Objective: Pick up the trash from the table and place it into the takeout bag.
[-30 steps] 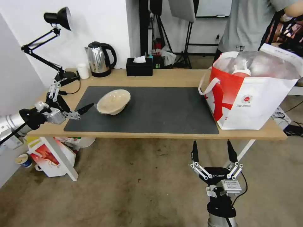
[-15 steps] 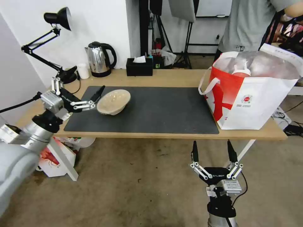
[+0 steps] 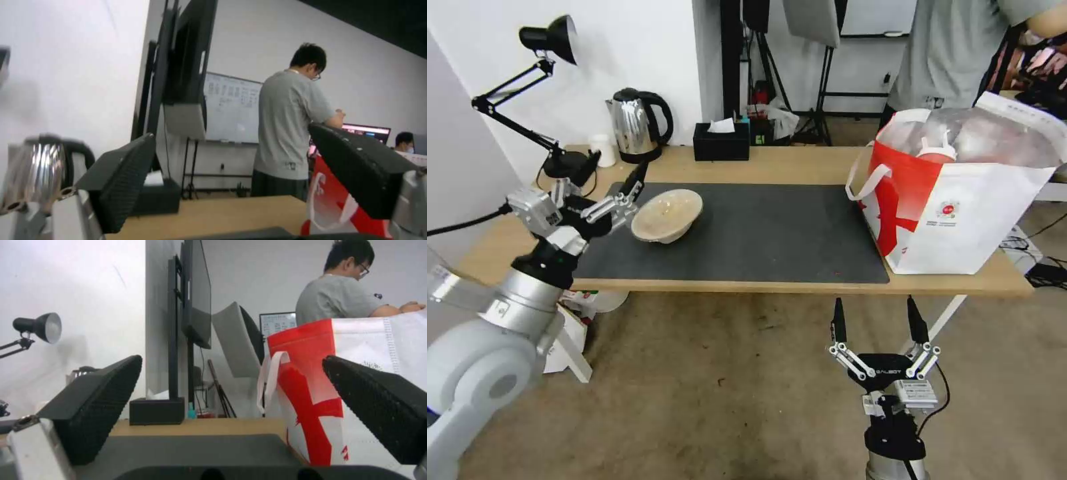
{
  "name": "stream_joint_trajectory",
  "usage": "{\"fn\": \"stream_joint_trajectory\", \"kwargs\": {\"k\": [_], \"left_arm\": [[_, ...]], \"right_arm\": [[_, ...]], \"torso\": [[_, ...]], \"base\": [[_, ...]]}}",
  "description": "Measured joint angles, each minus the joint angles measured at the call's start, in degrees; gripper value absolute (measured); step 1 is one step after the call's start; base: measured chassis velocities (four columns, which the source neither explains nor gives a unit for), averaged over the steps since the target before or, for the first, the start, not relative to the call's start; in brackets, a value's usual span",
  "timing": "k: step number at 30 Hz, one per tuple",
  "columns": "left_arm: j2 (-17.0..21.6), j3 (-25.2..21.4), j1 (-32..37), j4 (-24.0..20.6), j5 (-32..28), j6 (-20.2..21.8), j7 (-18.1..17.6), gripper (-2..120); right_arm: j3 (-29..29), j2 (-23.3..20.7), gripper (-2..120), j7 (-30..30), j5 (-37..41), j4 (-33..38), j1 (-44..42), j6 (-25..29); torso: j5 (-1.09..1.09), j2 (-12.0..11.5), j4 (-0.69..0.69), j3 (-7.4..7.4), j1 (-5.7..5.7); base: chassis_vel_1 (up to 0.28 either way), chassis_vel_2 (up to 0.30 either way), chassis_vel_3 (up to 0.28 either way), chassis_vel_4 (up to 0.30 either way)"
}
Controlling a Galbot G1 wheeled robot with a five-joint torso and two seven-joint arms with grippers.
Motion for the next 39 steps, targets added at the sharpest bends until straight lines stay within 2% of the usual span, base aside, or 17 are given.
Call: {"fn": "stream_joint_trajectory", "kwargs": {"k": [6,19,28,39], "left_arm": [[-2.40,-1.20,3.13,-2.36,-3.58,0.78,-2.86,99],[-6.43,-5.29,10.64,-4.09,-3.25,1.07,-5.08,100],[-8.31,-2.76,11.47,-4.87,-3.33,1.39,-7.72,100],[-7.48,-0.48,10.66,-4.92,-5.02,2.20,-9.07,100]], "right_arm": [[0.00,0.00,100,0.00,0.00,0.00,0.00,0.00],[0.00,0.00,100,0.00,0.00,0.00,0.00,0.00],[0.00,0.00,100,0.00,0.00,0.00,0.00,0.00],[0.00,0.00,100,0.00,0.00,0.00,0.00,0.00]], "torso": [[0.00,0.00,-0.01,0.00,-0.01],[0.00,0.00,-0.01,0.00,0.00],[0.00,0.00,-0.01,0.00,0.00],[0.00,0.00,-0.01,0.00,0.00]], "base": [[0.000,0.000,0.000,0.000],[0.000,0.000,0.000,0.000],[0.000,0.000,0.000,0.000],[0.000,0.000,0.000,0.000]]}}
